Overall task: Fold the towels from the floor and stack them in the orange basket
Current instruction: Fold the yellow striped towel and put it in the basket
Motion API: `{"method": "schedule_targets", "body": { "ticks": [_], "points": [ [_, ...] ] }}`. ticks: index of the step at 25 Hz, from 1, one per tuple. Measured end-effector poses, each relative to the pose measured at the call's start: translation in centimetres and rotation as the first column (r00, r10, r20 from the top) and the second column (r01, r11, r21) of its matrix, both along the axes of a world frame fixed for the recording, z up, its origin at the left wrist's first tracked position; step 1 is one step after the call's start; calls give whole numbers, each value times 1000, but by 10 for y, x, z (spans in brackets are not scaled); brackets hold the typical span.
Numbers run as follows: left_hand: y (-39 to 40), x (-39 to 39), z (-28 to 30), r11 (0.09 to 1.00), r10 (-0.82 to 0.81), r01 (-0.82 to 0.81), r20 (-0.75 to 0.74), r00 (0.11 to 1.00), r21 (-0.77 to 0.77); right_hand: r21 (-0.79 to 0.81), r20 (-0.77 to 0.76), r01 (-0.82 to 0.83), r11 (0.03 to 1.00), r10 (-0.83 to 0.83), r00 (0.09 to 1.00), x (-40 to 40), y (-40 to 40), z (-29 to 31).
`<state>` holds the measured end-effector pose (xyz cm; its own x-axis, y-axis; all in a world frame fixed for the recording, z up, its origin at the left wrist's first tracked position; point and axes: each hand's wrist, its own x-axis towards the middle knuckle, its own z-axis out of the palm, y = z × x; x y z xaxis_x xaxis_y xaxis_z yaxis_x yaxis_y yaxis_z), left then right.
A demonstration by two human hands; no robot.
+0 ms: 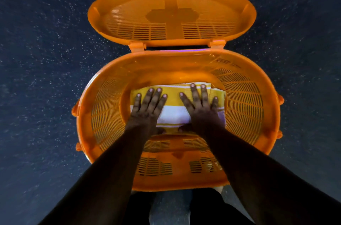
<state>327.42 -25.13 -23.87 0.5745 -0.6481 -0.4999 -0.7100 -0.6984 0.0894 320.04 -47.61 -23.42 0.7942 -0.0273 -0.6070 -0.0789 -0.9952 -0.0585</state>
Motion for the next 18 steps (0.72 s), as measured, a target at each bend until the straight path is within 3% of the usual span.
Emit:
{"method": "schedule_targets", "body": {
  "ticks": [4,9,12,18],
  "points": [
    [0,6,33,995,70,-79,-137,988,-58,100,-51,53,994,-48,998,6,-2,32],
    [-12,8,163,925,363,-378,-379,851,37,216,-148,336,917,-309,939,0,8,153],
    [-19,4,273,878,456,-475,-418,786,63,240,-179,474,847,-442,879,-9,16,256],
    [-25,-18,516,894,402,-449,-439,804,-4,299,-150,661,688,-650,745,-51,31,502]
  ]
}}
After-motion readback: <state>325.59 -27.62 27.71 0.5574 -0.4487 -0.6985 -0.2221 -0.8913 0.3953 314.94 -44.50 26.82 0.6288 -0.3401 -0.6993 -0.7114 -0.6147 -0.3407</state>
